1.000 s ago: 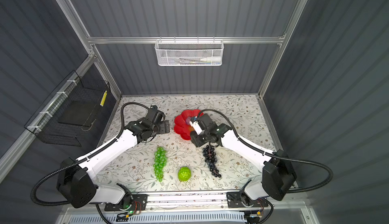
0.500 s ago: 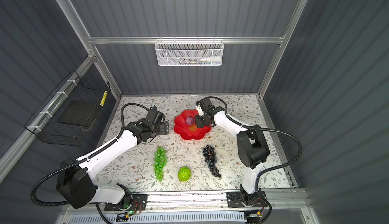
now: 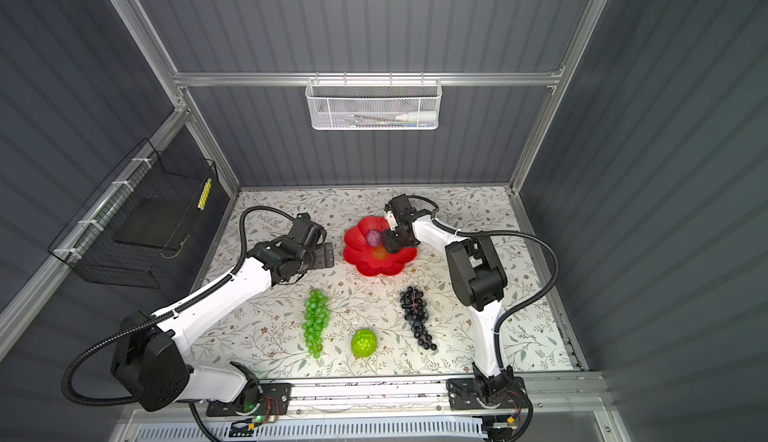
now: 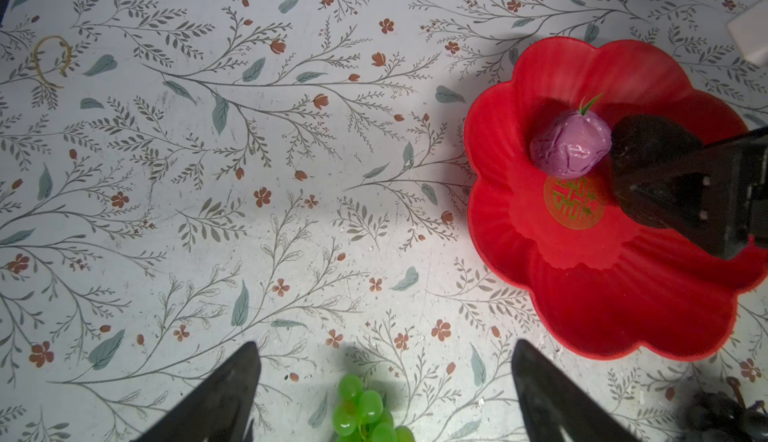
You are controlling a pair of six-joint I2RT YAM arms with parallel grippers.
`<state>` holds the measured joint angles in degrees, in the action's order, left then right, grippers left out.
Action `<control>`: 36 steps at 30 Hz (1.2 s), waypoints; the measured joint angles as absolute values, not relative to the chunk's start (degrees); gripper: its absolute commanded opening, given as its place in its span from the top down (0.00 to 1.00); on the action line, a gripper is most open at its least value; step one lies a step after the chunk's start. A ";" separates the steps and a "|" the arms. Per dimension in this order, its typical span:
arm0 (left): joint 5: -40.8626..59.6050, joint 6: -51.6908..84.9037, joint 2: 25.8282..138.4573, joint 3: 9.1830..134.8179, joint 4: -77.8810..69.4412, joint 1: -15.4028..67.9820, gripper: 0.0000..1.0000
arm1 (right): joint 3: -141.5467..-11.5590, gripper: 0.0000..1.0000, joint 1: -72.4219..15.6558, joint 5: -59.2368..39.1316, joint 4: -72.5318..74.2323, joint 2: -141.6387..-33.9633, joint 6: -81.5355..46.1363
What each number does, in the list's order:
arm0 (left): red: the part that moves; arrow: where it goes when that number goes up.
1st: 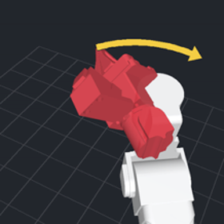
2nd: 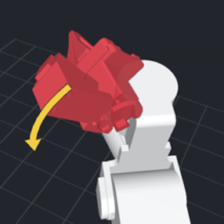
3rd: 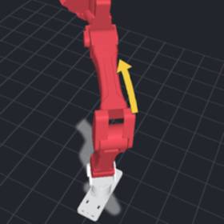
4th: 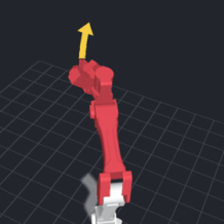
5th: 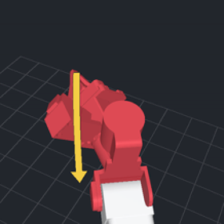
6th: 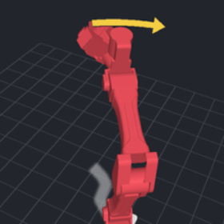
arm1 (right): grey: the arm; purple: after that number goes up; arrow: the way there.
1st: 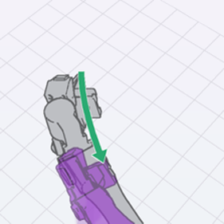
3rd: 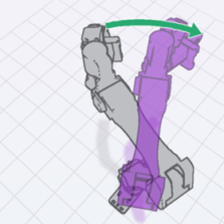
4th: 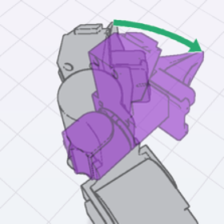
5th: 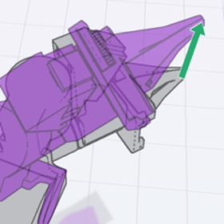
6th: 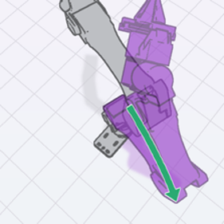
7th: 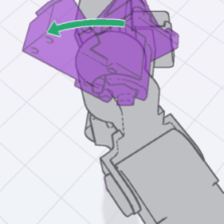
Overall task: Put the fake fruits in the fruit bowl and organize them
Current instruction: 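Carry the avocado into the red bowl and open the right gripper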
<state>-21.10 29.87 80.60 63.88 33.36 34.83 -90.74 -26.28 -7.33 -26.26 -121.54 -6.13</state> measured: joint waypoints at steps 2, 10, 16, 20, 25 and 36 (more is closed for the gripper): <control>-21.02 29.87 80.60 63.88 33.36 34.83 0.05 | -91.24 0.47 -26.22 -7.31 -26.13 -122.23 -6.20; -20.56 29.87 80.60 63.88 33.36 34.83 0.04 | -92.42 0.42 -26.17 -7.22 -25.76 -124.51 -6.15; -18.94 29.82 80.64 63.88 33.41 34.83 0.03 | -92.84 0.31 -26.17 -7.01 -25.26 -124.57 -6.02; -16.88 29.76 80.64 63.88 33.80 34.83 0.03 | -92.84 0.26 -26.17 -6.26 -24.97 -124.55 -5.58; -12.64 28.88 81.23 64.07 35.79 34.83 0.03 | -92.79 0.25 -26.17 -5.41 -25.19 -122.54 -5.15; 2.55 24.32 83.55 64.90 41.34 40.12 0.02 | -83.83 0.21 -26.17 -4.93 -22.41 -103.31 -5.17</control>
